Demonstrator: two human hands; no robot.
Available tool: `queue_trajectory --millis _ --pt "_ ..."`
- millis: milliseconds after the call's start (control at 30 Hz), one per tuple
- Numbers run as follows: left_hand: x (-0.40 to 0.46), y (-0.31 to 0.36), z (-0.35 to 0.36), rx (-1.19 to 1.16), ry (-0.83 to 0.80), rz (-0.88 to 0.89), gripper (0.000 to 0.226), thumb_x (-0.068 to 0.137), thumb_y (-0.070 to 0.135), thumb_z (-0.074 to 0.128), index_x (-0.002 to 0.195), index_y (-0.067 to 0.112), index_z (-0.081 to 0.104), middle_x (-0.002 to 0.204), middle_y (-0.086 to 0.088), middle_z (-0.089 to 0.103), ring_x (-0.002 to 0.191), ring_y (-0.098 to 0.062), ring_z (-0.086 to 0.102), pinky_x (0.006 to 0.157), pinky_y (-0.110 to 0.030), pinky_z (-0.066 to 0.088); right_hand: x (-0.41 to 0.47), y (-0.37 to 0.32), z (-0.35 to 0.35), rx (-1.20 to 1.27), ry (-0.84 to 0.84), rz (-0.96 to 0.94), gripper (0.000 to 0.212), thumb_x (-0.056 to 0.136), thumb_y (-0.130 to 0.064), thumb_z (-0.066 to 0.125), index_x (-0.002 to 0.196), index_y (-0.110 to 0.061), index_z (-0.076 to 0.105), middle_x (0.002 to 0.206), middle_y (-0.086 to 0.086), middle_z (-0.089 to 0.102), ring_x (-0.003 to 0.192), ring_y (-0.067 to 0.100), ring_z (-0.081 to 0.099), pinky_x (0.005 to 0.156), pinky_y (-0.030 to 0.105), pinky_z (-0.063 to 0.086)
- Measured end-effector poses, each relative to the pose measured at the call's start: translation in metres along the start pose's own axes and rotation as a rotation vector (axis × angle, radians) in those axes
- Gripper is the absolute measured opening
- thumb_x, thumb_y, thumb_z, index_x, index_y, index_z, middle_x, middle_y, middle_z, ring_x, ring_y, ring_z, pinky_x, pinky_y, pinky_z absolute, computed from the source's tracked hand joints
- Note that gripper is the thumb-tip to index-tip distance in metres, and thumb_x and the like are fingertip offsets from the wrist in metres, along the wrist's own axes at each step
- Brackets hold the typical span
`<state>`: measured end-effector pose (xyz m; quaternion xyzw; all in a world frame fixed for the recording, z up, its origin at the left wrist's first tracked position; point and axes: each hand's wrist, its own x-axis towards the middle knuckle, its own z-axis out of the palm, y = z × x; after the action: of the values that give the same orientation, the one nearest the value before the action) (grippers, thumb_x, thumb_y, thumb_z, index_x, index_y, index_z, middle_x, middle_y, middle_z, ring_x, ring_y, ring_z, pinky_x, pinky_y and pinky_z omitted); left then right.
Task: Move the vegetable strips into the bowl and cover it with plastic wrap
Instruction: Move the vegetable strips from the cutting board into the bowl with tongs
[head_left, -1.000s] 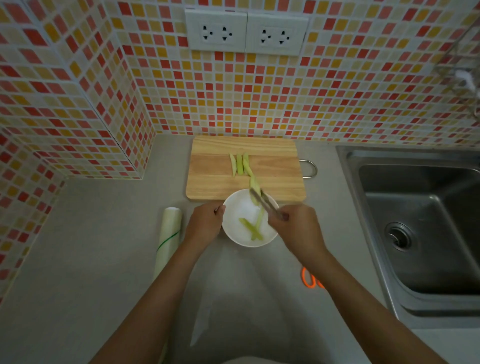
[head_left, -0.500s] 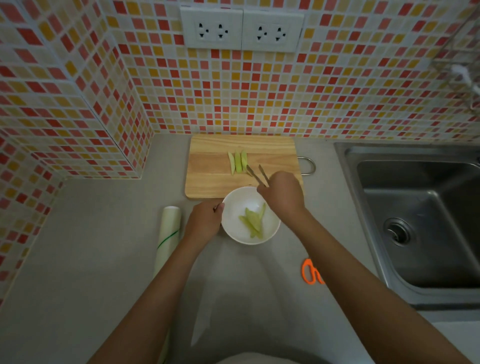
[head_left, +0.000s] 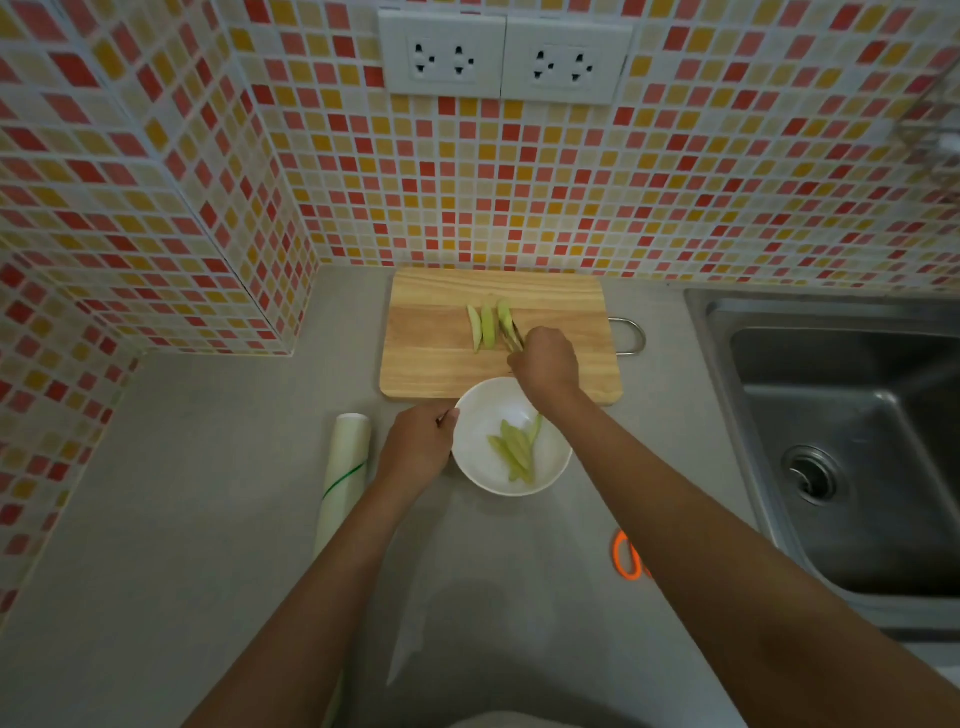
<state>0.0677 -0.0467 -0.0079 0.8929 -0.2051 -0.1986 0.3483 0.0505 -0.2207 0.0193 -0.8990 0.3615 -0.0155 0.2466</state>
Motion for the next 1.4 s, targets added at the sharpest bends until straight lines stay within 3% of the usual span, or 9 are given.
queue_trajectory --millis 133,333,467,567,700,833,967,1133,1400 --pt "0.000 0.000 0.000 -0.011 0.004 -0.009 0.030 0.097 0.023 0.044 0.104 0.014 0.072 0.101 -0.008 0.072 0.091 -0.025 0.063 0.074 -0.030 0.043 -0.014 0.006 -0.023 0.220 0.027 0.027 0.043 0.076 -0.004 0.061 0.045 -0.013 0.032 0.046 0.000 0.031 0.043 0.013 0.032 0.042 0.026 0.017" --pt "0.000 0.001 0.000 0.005 -0.002 -0.013 0.030 0.097 0.025 0.044 0.102 0.014 0.072 0.100 -0.007 0.072 0.091 -0.024 0.063 0.072 -0.028 0.039 -0.086 0.024 -0.056 0.312 0.014 -0.009 0.037 0.075 -0.011 0.063 0.047 -0.010 0.038 0.044 -0.001 0.022 0.044 0.011 0.021 0.042 0.026 0.014" --pt "0.000 0.001 -0.001 0.029 -0.018 -0.018 0.032 0.097 0.027 0.043 0.098 0.012 0.071 0.095 -0.009 0.072 0.087 -0.028 0.065 0.072 -0.031 0.044 -0.135 0.038 -0.045 0.204 -0.118 -0.003 0.043 0.075 -0.010 0.062 0.044 -0.015 0.033 0.048 0.002 0.023 0.048 0.013 0.026 0.046 0.030 0.017" --pt "-0.001 0.002 -0.001 0.037 -0.005 -0.014 0.031 0.097 0.026 0.043 0.097 0.013 0.071 0.092 -0.009 0.071 0.087 -0.026 0.064 0.068 -0.028 0.037 -0.146 0.043 -0.033 0.103 -0.189 0.037 0.038 0.077 -0.013 0.060 0.047 -0.011 0.037 0.048 0.004 0.031 0.054 0.020 0.037 0.048 0.028 0.020" --pt "0.000 0.002 -0.001 0.047 -0.010 -0.007 0.032 0.097 0.025 0.043 0.097 0.010 0.071 0.093 -0.012 0.072 0.089 -0.029 0.064 0.069 -0.029 0.039 -0.130 0.034 -0.043 0.072 -0.093 -0.027 0.038 0.079 -0.022 0.063 0.050 -0.007 0.046 0.046 0.004 0.034 0.052 0.021 0.042 0.050 0.028 0.026" --pt "0.000 0.001 -0.002 0.034 -0.014 -0.004 0.032 0.097 0.025 0.043 0.091 0.010 0.070 0.088 -0.011 0.071 0.086 -0.028 0.063 0.068 -0.029 0.038 -0.076 0.012 -0.047 0.176 0.006 -0.016 0.042 0.076 -0.020 0.065 0.046 -0.013 0.036 0.044 -0.001 0.032 0.043 0.013 0.032 0.042 0.027 0.017" --pt "0.000 0.001 -0.001 0.035 -0.024 -0.003 0.031 0.097 0.024 0.043 0.090 0.011 0.070 0.086 -0.010 0.070 0.084 -0.026 0.062 0.067 -0.027 0.035 -0.022 -0.007 -0.026 0.090 -0.031 -0.025 0.040 0.080 -0.019 0.066 0.051 -0.014 0.039 0.053 -0.001 0.041 0.059 0.023 0.051 0.043 0.025 0.025" --pt "0.000 0.000 -0.001 0.001 -0.012 -0.012 0.030 0.097 0.024 0.044 0.096 0.011 0.071 0.092 -0.009 0.071 0.088 -0.025 0.063 0.070 -0.028 0.038 0.000 -0.018 -0.006 -0.034 -0.058 -0.050 0.024 0.080 -0.014 0.063 0.063 -0.012 0.048 0.068 0.005 0.055 0.075 0.030 0.061 0.056 0.029 0.036" --pt "0.000 0.000 -0.001 0.006 -0.008 -0.007 0.031 0.097 0.024 0.044 0.104 0.012 0.072 0.099 -0.010 0.072 0.091 -0.027 0.064 0.075 -0.031 0.043 -0.041 0.002 -0.029 0.248 0.012 -0.051 0.045 0.076 -0.009 0.062 0.043 -0.015 0.031 0.043 -0.002 0.028 0.041 0.012 0.028 0.038 0.022 0.016"
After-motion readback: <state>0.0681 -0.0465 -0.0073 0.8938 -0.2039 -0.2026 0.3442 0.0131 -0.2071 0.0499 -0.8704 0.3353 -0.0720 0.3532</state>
